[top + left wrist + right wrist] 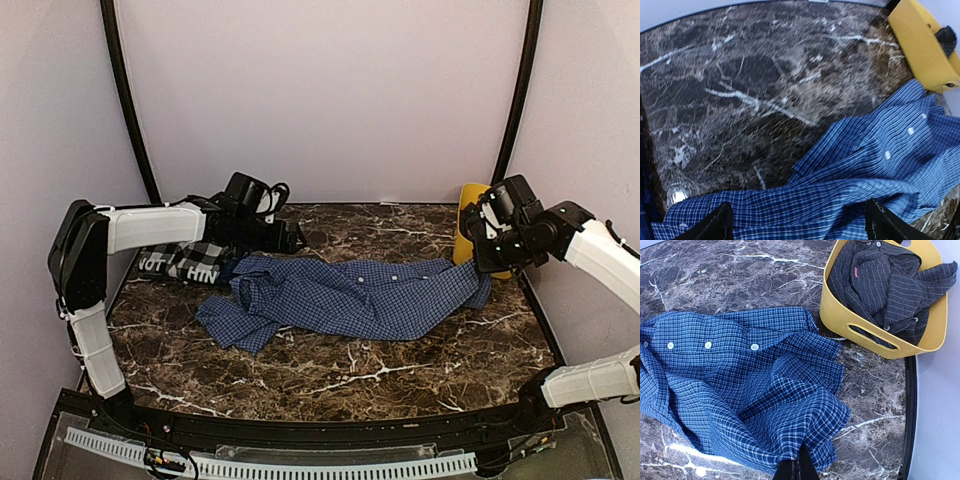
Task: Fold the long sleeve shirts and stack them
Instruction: Flatten out the crumpled shirt at the center of the board.
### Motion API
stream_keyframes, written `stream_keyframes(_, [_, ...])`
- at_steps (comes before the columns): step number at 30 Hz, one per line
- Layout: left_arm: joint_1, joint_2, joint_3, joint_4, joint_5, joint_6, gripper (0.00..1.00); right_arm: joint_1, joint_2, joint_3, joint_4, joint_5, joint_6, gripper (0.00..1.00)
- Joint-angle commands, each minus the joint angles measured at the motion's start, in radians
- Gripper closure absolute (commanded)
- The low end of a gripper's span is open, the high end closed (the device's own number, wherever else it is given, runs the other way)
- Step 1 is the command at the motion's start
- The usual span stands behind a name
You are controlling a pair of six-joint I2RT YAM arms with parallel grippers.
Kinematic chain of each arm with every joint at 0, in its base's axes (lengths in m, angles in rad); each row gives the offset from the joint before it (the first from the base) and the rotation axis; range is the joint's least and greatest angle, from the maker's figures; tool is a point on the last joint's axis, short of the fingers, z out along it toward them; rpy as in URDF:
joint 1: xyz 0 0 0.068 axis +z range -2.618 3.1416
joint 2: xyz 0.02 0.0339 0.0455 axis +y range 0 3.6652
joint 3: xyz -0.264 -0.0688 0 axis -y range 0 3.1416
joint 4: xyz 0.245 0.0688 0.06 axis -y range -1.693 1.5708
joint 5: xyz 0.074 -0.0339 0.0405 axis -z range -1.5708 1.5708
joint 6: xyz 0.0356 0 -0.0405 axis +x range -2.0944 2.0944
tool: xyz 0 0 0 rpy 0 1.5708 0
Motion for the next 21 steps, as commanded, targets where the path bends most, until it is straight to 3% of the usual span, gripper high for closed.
stream_keyframes(1, [-0.003,0.009,0.021,-0.161,-0.046,0.093,0.11,-0.002,-0.009,-0.009,0.057,-0.025,0.002,1.00])
stream_keyframes(2, [-0.003,0.009,0.013,-0.159,-0.035,0.108,0.12,-0.002,-0.007,-0.016,0.065,-0.030,-0.001,1.00])
stream_keyframes(5, [-0.003,0.012,-0.021,-0.153,-0.005,0.125,0.29,-0.002,0.003,-0.029,0.078,-0.041,-0.003,1.00])
stream_keyframes(12, [-0.004,-0.009,-0.071,-0.096,0.059,0.132,0.92,-0.002,0.011,-0.041,0.094,-0.049,-0.007,1.00])
stream_keyframes(14, [-0.003,-0.021,-0.082,-0.082,0.069,0.133,0.99,-0.002,0.011,-0.041,0.095,-0.049,-0.008,1.00])
stream_keyframes(17, [-0.004,-0.054,-0.099,-0.069,0.066,0.138,1.00,-0.003,0.013,-0.035,0.098,-0.046,-0.009,1.00])
stream_keyframes(21, [-0.028,-0.288,-0.211,0.081,0.119,0.150,1.00,-0.002,0.020,-0.034,0.114,-0.056,-0.010,1.00])
